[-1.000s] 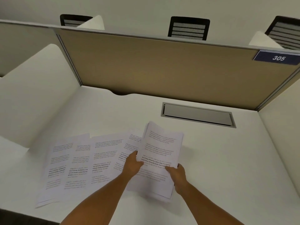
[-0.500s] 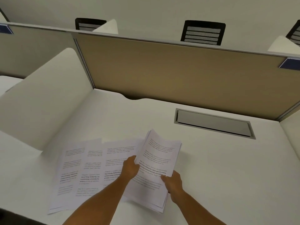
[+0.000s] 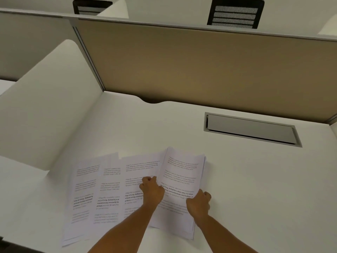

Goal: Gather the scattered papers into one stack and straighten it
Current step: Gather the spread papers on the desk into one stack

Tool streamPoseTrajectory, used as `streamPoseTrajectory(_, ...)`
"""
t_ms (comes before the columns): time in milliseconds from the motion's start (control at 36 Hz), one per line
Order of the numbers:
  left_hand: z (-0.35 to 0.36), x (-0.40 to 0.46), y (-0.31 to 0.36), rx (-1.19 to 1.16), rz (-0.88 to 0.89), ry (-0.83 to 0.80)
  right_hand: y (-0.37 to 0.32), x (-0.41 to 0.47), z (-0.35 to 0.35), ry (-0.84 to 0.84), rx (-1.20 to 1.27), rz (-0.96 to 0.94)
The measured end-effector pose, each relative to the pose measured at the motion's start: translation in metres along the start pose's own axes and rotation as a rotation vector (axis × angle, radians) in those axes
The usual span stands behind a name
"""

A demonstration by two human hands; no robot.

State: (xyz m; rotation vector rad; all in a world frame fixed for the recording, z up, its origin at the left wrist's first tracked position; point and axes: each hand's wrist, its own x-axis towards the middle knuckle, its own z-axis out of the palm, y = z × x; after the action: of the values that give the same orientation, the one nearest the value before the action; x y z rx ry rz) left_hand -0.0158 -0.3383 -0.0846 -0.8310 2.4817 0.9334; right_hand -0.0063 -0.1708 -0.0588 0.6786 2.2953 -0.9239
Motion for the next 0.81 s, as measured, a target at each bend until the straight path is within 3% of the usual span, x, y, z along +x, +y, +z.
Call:
streamPoseTrajectory(194, -0.002, 0.002, 0.000, -0.056, -0.007, -0.050, 0.001, -0.005, 0.001, -0.029, 0.129, -0.051)
streamPoseTrajectory(389, -0.008, -0.006, 0.005, -0.090, -0.017, -0.016, -0.008, -0.006, -0.009, -0.047, 0.059, 0.000)
streamPoseTrajectory(472, -0.008, -0.013, 0.006, -0.202, 0.071, -0.022, -0.003, -0.003, -0.013, -0.090, 0.175, -0.023)
streamPoseTrajectory(806, -0.013, -0.063, 0.021, -0.390, 0.143, 0.076, 0.022, -0.002, -0.036, -0.196, 0.641, 0.005)
